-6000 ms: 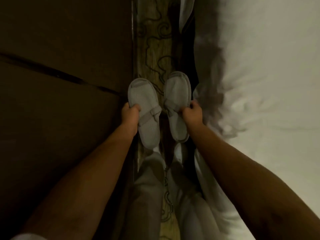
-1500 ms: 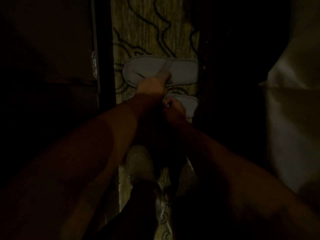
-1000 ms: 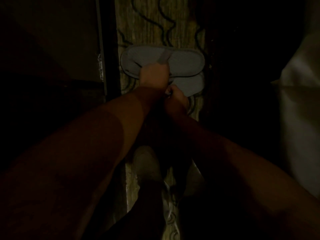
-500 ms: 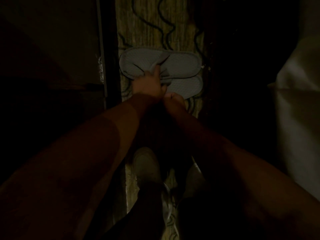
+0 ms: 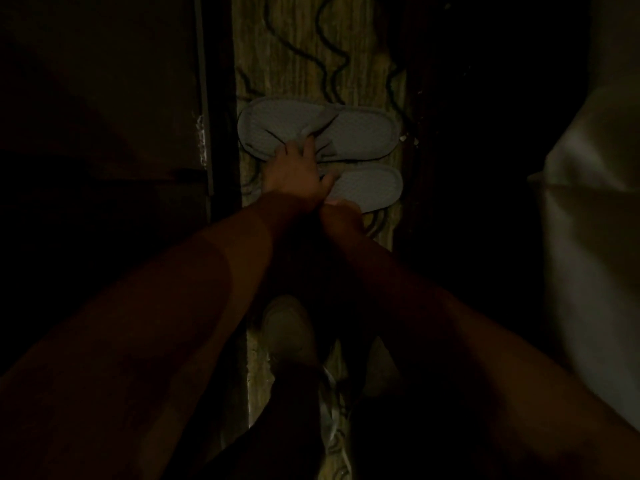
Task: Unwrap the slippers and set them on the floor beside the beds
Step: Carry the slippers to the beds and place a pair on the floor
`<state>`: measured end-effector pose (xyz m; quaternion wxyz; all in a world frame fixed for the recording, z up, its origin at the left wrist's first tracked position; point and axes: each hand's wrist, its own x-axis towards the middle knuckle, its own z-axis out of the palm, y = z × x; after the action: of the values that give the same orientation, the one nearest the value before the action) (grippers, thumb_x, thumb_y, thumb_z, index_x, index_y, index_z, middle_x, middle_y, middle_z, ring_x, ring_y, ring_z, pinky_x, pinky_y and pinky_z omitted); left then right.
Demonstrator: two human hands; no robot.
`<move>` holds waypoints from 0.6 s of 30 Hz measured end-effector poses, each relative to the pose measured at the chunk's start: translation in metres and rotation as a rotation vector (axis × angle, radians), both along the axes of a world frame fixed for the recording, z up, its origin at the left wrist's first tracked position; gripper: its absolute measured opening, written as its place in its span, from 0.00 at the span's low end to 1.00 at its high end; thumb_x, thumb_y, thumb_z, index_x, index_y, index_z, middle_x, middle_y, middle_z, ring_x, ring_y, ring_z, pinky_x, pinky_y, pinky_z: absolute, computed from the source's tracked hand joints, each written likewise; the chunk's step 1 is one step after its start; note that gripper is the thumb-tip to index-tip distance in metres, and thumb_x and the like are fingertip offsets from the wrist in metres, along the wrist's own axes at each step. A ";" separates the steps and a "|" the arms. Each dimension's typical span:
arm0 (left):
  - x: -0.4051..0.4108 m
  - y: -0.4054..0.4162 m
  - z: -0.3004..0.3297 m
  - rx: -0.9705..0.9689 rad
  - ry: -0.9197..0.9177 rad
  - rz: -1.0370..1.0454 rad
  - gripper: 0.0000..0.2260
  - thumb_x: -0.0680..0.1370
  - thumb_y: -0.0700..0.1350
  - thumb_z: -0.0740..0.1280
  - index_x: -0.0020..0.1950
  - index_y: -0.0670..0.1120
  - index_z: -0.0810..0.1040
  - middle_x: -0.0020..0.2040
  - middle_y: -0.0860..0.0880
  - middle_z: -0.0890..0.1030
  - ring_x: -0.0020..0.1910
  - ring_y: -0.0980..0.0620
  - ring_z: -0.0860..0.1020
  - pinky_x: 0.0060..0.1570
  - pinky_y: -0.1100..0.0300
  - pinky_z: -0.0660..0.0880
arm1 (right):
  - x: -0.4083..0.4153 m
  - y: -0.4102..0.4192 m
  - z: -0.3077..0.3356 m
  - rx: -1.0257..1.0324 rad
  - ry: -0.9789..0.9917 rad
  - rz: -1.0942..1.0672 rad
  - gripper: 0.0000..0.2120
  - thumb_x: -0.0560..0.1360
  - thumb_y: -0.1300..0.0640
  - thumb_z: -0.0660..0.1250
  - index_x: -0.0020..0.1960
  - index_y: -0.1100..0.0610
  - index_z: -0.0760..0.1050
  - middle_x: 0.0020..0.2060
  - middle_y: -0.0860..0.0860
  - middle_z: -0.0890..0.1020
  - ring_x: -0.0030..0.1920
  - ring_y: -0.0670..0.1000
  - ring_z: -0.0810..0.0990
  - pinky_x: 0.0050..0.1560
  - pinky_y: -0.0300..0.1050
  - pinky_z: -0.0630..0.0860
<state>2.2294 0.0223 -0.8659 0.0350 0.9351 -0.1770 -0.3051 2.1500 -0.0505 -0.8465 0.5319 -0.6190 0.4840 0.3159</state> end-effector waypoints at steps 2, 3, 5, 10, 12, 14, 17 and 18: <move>-0.001 0.000 0.000 -0.004 -0.001 0.004 0.37 0.78 0.65 0.58 0.80 0.43 0.56 0.71 0.36 0.69 0.67 0.37 0.69 0.64 0.45 0.69 | -0.002 0.004 0.001 -0.016 0.013 0.004 0.18 0.83 0.55 0.58 0.65 0.65 0.76 0.62 0.60 0.79 0.63 0.59 0.77 0.47 0.39 0.66; -0.001 0.001 0.000 0.005 0.004 -0.001 0.37 0.78 0.65 0.58 0.80 0.43 0.56 0.71 0.36 0.69 0.68 0.37 0.68 0.64 0.44 0.69 | -0.003 0.006 0.000 -0.014 0.012 -0.016 0.17 0.83 0.56 0.58 0.65 0.65 0.76 0.62 0.60 0.79 0.63 0.59 0.77 0.47 0.39 0.66; 0.000 0.002 0.000 0.024 0.004 -0.019 0.37 0.78 0.65 0.57 0.80 0.44 0.57 0.71 0.36 0.69 0.68 0.37 0.68 0.65 0.43 0.68 | 0.000 0.008 -0.002 -0.018 0.011 -0.099 0.16 0.83 0.58 0.58 0.66 0.65 0.75 0.64 0.60 0.78 0.64 0.58 0.76 0.49 0.38 0.67; -0.004 0.007 -0.001 0.013 -0.068 -0.010 0.34 0.79 0.66 0.56 0.78 0.46 0.62 0.68 0.37 0.72 0.67 0.38 0.70 0.64 0.44 0.65 | 0.005 0.011 -0.003 0.032 0.007 -0.268 0.15 0.83 0.60 0.58 0.66 0.63 0.75 0.65 0.59 0.78 0.61 0.55 0.77 0.49 0.36 0.67; -0.008 0.008 -0.002 0.000 -0.114 0.011 0.33 0.79 0.67 0.55 0.77 0.48 0.64 0.68 0.38 0.73 0.66 0.38 0.71 0.63 0.45 0.66 | 0.003 0.009 -0.002 -0.031 -0.016 -0.261 0.12 0.81 0.58 0.61 0.59 0.61 0.80 0.58 0.58 0.81 0.57 0.57 0.79 0.47 0.39 0.68; -0.009 0.008 -0.003 0.028 -0.140 0.009 0.32 0.79 0.67 0.54 0.77 0.49 0.65 0.67 0.38 0.73 0.65 0.38 0.72 0.61 0.45 0.66 | 0.004 0.008 -0.001 -0.030 -0.002 -0.368 0.08 0.79 0.61 0.65 0.42 0.57 0.79 0.47 0.55 0.82 0.48 0.54 0.78 0.44 0.39 0.68; -0.009 0.006 -0.002 0.069 -0.169 0.007 0.31 0.79 0.68 0.51 0.75 0.50 0.67 0.66 0.40 0.74 0.65 0.39 0.72 0.61 0.45 0.66 | 0.009 0.010 -0.002 -0.053 -0.019 -0.399 0.16 0.77 0.63 0.66 0.33 0.52 0.70 0.37 0.50 0.78 0.45 0.51 0.76 0.42 0.39 0.69; -0.009 0.006 -0.001 0.063 -0.163 0.014 0.31 0.80 0.68 0.51 0.75 0.50 0.68 0.66 0.39 0.74 0.65 0.39 0.72 0.61 0.45 0.66 | 0.009 0.012 -0.002 -0.056 -0.036 -0.416 0.16 0.77 0.63 0.66 0.33 0.52 0.70 0.38 0.51 0.78 0.45 0.51 0.76 0.43 0.40 0.69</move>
<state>2.2207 0.0282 -0.8670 -0.0067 0.9587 -0.1629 -0.2331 2.1595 -0.0380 -0.8482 0.5768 -0.5257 0.6004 0.1747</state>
